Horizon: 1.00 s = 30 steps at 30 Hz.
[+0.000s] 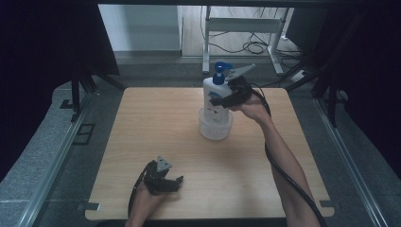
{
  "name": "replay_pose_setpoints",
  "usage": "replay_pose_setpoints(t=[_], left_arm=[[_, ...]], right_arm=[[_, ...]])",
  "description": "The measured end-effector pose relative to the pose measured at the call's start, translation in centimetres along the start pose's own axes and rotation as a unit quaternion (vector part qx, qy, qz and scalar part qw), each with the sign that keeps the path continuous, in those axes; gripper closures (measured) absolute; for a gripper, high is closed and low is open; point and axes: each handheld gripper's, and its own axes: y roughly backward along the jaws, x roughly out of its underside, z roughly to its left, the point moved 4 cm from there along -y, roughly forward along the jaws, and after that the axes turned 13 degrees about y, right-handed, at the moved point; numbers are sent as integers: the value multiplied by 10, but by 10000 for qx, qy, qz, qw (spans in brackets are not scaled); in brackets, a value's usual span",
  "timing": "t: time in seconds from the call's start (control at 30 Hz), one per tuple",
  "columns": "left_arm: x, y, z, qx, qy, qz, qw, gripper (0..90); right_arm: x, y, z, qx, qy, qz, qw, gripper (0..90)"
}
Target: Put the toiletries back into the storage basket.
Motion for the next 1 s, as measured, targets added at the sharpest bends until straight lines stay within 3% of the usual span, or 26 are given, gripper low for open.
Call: replay_pose_setpoints(t=[1.0], left_arm=[[0, 0, 0, -4, -3, 23, 10000, 131]], right_arm=[[39, -34, 9, -83, 2, 147, 9999, 374]])
